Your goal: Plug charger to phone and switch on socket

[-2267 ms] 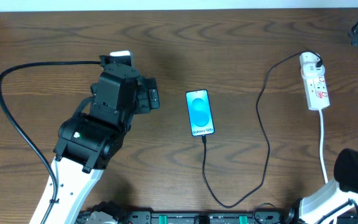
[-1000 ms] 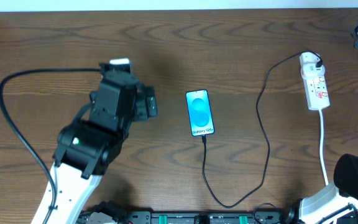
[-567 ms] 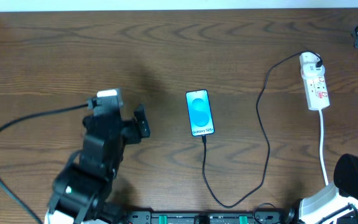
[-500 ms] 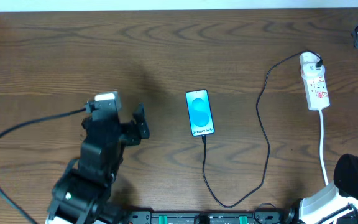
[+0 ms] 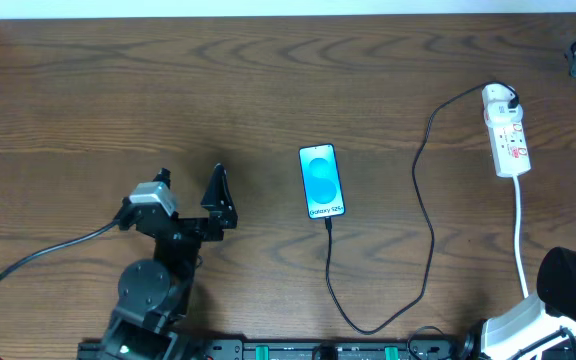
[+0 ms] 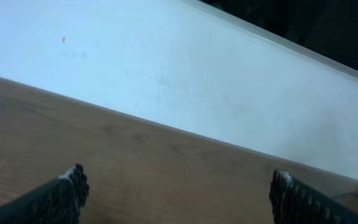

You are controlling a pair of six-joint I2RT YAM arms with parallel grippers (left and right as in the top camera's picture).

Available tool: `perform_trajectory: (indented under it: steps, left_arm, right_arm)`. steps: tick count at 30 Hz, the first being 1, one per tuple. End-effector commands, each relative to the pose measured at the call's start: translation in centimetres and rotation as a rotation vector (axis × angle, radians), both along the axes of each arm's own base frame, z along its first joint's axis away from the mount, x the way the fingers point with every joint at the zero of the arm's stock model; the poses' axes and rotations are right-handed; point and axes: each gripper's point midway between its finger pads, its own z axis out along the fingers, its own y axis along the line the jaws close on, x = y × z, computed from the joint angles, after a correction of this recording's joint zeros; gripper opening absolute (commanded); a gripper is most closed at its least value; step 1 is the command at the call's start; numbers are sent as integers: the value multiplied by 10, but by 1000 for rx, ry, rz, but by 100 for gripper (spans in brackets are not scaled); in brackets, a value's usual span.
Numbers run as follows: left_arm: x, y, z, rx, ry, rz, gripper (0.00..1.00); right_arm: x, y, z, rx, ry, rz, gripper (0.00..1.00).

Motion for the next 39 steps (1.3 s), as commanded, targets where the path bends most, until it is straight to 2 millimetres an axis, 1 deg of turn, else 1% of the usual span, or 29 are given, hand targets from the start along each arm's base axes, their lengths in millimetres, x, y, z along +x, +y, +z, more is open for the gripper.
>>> perform_trajectory:
  steps: [1, 6, 9, 11, 15, 16, 22, 28, 33, 37, 39]
  left_arm:
    - [1, 11, -4, -30, -87, 45, 95]
    - [-3, 26, -9, -80, -224, 98, 95]
    - [-6, 36, -15, -88, -257, 130, 95]
    - [-6, 41, -22, -83, -250, 152, 95]
    - [-4, 54, -41, -64, -214, 202, 95]
    - [-4, 57, -49, -54, -188, 217, 95]
    - [-3, 69, -82, -11, -59, 264, 95]
    - [-9, 82, -118, 29, 85, 311, 95]
    - [-16, 88, -141, 53, 175, 332, 95]
    - [-16, 87, -139, 82, 171, 320, 95]
    - [-15, 83, -140, 111, 175, 294, 95]
  right_arm:
    - [-2, 1, 3, 3, -7, -9, 99]
    - [-2, 1, 3, 3, -7, -9, 99]
    - [-2, 1, 3, 3, -7, -9, 99]
    - [-2, 1, 3, 3, -7, -9, 99]
    - [-2, 1, 3, 3, -7, -9, 99]
    - [-2, 1, 3, 3, -7, -9, 99]
    - [-2, 1, 3, 3, -7, -9, 99]
    - [-2, 1, 3, 3, -7, -9, 99]
    - [-2, 1, 3, 3, -7, -9, 99]
    - [-2, 1, 3, 3, -7, -9, 99]
    - [-2, 1, 3, 3, -7, -9, 99]
